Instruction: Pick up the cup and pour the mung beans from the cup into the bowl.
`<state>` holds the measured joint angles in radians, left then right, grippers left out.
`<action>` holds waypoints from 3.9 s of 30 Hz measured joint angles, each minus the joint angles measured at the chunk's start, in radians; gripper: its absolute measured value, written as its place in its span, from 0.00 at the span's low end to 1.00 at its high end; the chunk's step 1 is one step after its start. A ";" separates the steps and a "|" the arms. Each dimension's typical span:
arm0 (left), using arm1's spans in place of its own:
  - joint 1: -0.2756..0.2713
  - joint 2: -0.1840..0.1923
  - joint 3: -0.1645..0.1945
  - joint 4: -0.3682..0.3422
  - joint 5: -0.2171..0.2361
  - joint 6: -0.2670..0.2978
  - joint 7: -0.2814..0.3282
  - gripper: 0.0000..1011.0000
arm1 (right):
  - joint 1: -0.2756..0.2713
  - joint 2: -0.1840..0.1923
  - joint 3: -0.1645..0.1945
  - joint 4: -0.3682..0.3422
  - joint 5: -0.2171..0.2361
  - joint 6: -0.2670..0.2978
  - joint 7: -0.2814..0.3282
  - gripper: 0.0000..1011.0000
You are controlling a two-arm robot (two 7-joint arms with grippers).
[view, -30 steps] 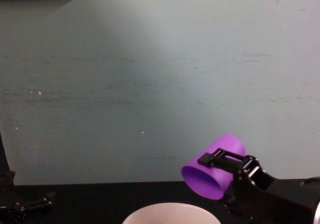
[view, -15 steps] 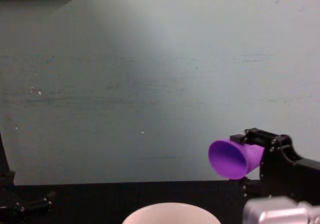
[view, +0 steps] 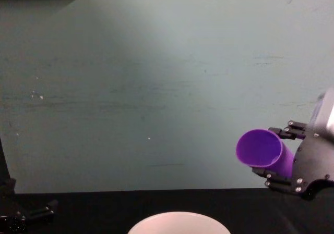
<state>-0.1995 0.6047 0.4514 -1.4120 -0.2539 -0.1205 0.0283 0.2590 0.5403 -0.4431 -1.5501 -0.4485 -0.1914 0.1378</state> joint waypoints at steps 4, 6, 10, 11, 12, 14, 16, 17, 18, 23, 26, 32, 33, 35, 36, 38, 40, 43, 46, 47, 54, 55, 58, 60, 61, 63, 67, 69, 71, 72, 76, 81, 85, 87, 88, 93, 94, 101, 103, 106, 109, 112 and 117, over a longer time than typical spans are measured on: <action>0.000 0.000 0.000 0.000 0.000 0.000 0.000 0.99 | -0.009 -0.015 0.071 0.016 0.221 -0.006 0.126 0.70; 0.000 0.000 0.000 0.000 0.000 0.000 0.000 0.99 | -0.009 -0.022 0.100 0.031 0.314 0.007 0.191 0.70; 0.000 0.000 0.000 0.000 0.000 0.000 0.000 0.99 | -0.005 -0.032 0.128 0.060 0.414 0.026 0.268 0.70; 0.000 0.000 0.000 0.000 0.000 0.000 0.000 0.99 | -0.004 -0.033 0.130 0.064 0.424 0.028 0.276 0.70; 0.000 0.000 0.000 0.000 0.000 0.000 0.000 0.99 | -0.003 -0.034 0.131 0.069 0.433 0.030 0.284 0.70; 0.000 0.000 0.000 0.000 0.000 0.000 0.000 0.99 | 0.000 -0.034 0.132 0.076 0.449 0.033 0.300 0.70; 0.000 0.000 0.000 0.000 0.000 0.000 0.000 0.99 | 0.002 -0.034 0.131 0.081 0.458 0.034 0.310 0.70; 0.000 0.000 0.000 0.000 0.000 0.000 0.000 0.99 | 0.002 -0.034 0.130 0.083 0.461 0.034 0.313 0.70; 0.000 0.000 0.000 0.000 0.000 0.000 0.000 0.99 | 0.003 -0.034 0.129 0.084 0.464 0.035 0.316 0.70; 0.000 0.000 0.000 0.000 0.000 0.000 0.000 0.99 | 0.021 -0.032 0.117 0.111 0.519 0.051 0.379 0.70; 0.000 0.000 0.000 0.000 0.000 0.000 0.000 0.99 | 0.031 -0.031 0.111 0.130 0.549 0.057 0.407 0.70; 0.000 0.000 0.000 0.000 0.000 0.000 0.000 0.99 | 0.040 -0.043 0.106 0.182 0.599 0.034 0.420 0.70; 0.000 0.000 0.000 0.000 0.000 0.000 0.000 0.99 | 0.041 -0.044 0.106 0.187 0.607 0.037 0.422 0.70; 0.000 0.000 0.000 0.000 0.000 0.000 0.000 0.99 | 0.046 -0.045 0.102 0.202 0.628 0.046 0.435 0.70; 0.000 0.000 0.000 0.000 0.000 0.000 0.000 0.99 | 0.048 -0.045 0.101 0.206 0.636 0.052 0.441 0.70; 0.000 0.000 0.000 0.000 0.000 0.000 0.000 0.99 | 0.050 -0.046 0.099 0.218 0.660 0.061 0.453 0.70; 0.000 0.000 0.000 0.000 0.000 0.000 0.000 0.99 | 0.049 -0.048 0.099 0.224 0.679 0.066 0.460 0.70; 0.000 0.000 0.000 0.000 0.000 0.000 0.000 0.99 | 0.049 -0.050 0.100 0.233 0.717 0.097 0.475 0.70; 0.000 0.000 0.000 0.000 0.000 0.000 0.000 0.99 | 0.049 -0.053 0.103 0.242 0.751 0.128 0.481 0.70; 0.000 0.000 0.000 0.000 0.000 0.000 0.000 0.99 | 0.047 -0.055 0.103 0.245 0.765 0.144 0.481 0.70; 0.000 0.000 0.000 0.000 0.000 0.000 0.000 0.99 | 0.046 -0.053 0.096 0.245 0.803 0.182 0.485 0.70; 0.000 0.000 0.000 0.000 0.000 0.000 0.000 0.99 | 0.046 -0.052 0.094 0.245 0.809 0.183 0.485 0.70; 0.000 0.000 0.000 0.000 0.000 0.000 0.000 0.99 | 0.049 -0.051 0.092 0.245 0.817 0.180 0.485 0.70; 0.000 0.000 0.000 0.000 0.000 0.000 0.000 0.99 | 0.049 -0.051 0.092 0.245 0.817 0.180 0.485 0.70; 0.000 0.000 0.000 0.000 0.000 0.000 0.000 0.99 | 0.049 -0.051 0.092 0.245 0.817 0.180 0.485 0.70; 0.000 0.000 0.000 0.000 0.000 0.000 0.000 0.99 | 0.048 -0.051 0.092 0.245 0.817 0.180 0.485 0.70; 0.000 0.000 0.000 0.000 0.000 0.000 0.000 0.99 | 0.048 -0.051 0.092 0.245 0.816 0.179 0.485 0.70; 0.000 0.000 0.000 0.000 0.000 0.000 0.000 0.99 | 0.048 -0.051 0.092 0.244 0.815 0.179 0.485 0.70; 0.000 0.000 0.000 0.000 0.000 0.000 0.000 0.99 | 0.048 -0.051 0.092 0.244 0.814 0.179 0.485 0.70; 0.000 0.000 0.000 0.000 0.000 0.000 0.000 0.99 | 0.048 -0.050 0.094 0.243 0.820 0.178 0.486 0.70; 0.000 0.000 0.000 0.000 0.000 0.000 0.000 0.99 | 0.025 -0.037 0.119 0.222 0.882 0.116 0.526 0.70; 0.000 0.000 0.000 0.000 0.000 0.000 0.000 0.99 | 0.000 -0.024 0.125 0.224 0.914 0.070 0.548 0.70; 0.000 0.000 0.000 0.000 0.000 0.000 0.000 0.99 | -0.016 -0.020 0.122 0.242 0.931 0.028 0.564 0.70; 0.000 0.000 0.000 0.000 0.000 0.000 0.000 0.99 | -0.027 -0.017 0.119 0.251 0.937 0.007 0.567 0.70; 0.000 0.000 0.000 0.000 0.000 0.000 0.000 0.99 | -0.029 -0.017 0.118 0.254 0.937 0.000 0.567 0.70; 0.000 0.000 0.000 0.000 0.000 0.000 0.000 0.99 | -0.037 -0.021 0.112 0.281 0.937 -0.035 0.563 0.70; 0.000 0.000 0.000 0.000 0.000 0.000 0.000 0.99 | -0.038 -0.022 0.112 0.283 0.937 -0.038 0.562 0.70; 0.000 0.000 0.000 0.000 0.000 0.000 0.000 0.99 | -0.043 -0.032 0.102 0.289 0.920 -0.065 0.542 0.70; 0.000 0.000 0.000 0.000 0.000 0.000 0.000 0.99 | -0.043 -0.036 0.099 0.290 0.912 -0.070 0.538 0.70; 0.000 0.000 0.000 0.000 0.000 0.000 0.000 0.99 | -0.042 -0.043 0.094 0.296 0.904 -0.074 0.533 0.70; 0.000 0.000 0.000 0.000 0.000 0.000 0.000 0.99 | -0.041 -0.051 0.090 0.301 0.891 -0.079 0.522 0.70; 0.000 0.000 0.000 0.000 0.000 0.000 0.000 0.99 | -0.039 -0.057 0.088 0.305 0.882 -0.081 0.514 0.70; 0.000 0.000 0.000 0.000 0.000 0.000 0.000 0.99 | -0.036 -0.068 0.087 0.316 0.874 -0.082 0.508 0.70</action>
<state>-0.1995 0.6047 0.4514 -1.4120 -0.2539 -0.1205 0.0283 0.2225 0.4726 -0.3557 -1.2345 0.4253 -0.2733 0.6455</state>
